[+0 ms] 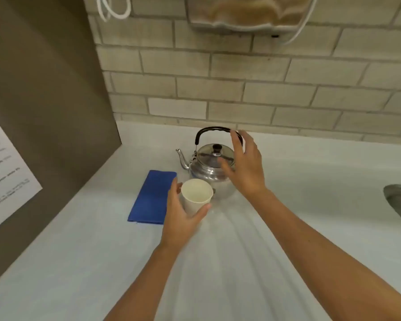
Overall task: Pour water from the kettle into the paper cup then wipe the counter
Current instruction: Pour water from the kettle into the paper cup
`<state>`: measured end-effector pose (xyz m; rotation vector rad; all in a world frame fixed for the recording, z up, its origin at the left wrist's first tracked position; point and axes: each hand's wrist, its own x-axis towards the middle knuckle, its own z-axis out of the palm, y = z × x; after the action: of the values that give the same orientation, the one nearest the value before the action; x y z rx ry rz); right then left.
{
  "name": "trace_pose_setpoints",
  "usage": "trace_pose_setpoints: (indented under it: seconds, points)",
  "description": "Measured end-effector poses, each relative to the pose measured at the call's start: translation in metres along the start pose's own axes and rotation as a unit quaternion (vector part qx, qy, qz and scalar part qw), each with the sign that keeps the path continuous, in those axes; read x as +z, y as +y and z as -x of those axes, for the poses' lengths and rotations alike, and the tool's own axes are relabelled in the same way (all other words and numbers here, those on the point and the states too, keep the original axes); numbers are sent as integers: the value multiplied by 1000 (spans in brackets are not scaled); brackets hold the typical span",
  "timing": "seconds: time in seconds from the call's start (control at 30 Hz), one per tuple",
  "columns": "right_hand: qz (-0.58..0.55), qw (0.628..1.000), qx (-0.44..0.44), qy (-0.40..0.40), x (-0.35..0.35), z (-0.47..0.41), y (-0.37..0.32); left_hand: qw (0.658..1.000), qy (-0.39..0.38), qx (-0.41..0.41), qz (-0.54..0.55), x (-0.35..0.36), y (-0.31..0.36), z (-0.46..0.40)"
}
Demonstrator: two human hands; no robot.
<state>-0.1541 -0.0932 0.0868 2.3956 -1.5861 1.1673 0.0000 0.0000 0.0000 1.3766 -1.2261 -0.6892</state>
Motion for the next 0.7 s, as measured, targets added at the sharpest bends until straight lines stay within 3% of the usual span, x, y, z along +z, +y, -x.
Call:
trace_pose_setpoints:
  seconds: [0.1, 0.27, 0.47, 0.7]
  points:
    - [24, 999, -29, 8, 4, -33, 6, 1000, 0, -20, -3, 6, -2, -2]
    - [47, 994, -51, -85, 14, -79, 12, 1000, -13, -20, -19, 13, -10, -1]
    - [4, 979, -59, -197, 21, -108, 17, 999, -16, -36, -23, 16, -16, 0]
    - [-91, 967, -92, -220, 28, -124, 25, 998, -6, -52, -28, 16, -22, -1]
